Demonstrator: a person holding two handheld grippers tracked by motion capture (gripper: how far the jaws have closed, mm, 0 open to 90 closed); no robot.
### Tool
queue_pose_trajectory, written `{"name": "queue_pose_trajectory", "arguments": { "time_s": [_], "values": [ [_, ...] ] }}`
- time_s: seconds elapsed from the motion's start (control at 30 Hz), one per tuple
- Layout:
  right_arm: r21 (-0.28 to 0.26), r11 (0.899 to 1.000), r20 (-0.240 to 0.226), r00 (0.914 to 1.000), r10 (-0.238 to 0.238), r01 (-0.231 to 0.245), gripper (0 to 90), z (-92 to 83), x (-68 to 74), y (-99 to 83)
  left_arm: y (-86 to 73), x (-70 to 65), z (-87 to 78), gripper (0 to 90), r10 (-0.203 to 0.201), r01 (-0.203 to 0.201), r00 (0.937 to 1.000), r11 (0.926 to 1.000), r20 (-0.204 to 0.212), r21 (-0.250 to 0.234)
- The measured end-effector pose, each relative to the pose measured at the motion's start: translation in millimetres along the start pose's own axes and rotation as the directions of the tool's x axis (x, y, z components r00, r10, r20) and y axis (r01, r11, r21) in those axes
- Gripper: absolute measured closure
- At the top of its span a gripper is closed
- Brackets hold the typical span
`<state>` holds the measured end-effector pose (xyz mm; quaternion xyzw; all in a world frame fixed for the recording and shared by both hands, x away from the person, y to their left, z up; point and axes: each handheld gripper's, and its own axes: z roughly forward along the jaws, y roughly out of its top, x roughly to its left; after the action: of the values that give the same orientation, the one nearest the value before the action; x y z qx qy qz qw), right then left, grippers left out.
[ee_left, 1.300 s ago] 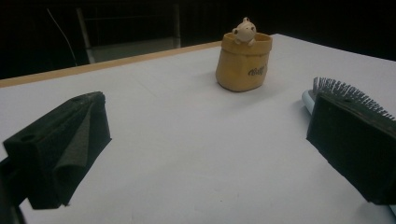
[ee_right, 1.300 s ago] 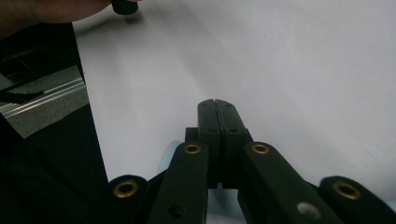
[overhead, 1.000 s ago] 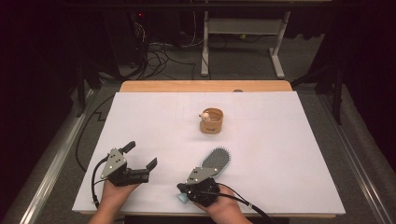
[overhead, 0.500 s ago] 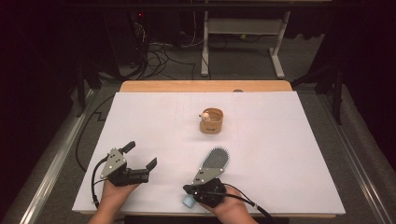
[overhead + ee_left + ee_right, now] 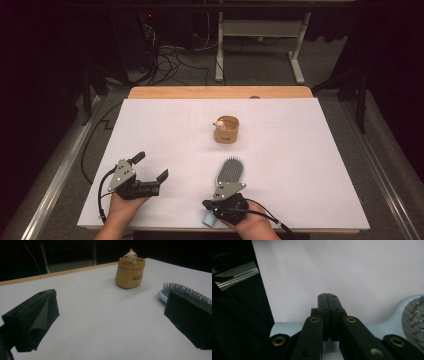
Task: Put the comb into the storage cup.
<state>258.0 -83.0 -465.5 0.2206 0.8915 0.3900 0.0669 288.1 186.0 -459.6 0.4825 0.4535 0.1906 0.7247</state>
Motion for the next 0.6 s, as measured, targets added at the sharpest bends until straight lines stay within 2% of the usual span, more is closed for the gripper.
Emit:
{"name": "queue_pose_trajectory", "arguments": {
  "time_s": [0.6],
  "values": [
    [0.011,1.000,0.025,0.9997,0.005,-0.005,90.0,-21.1,-12.2,-13.9,0.2,1.0,0.1,0.5,-0.001,0.001,1.0000,1.0000,-0.001,-0.002]
  ]
}}
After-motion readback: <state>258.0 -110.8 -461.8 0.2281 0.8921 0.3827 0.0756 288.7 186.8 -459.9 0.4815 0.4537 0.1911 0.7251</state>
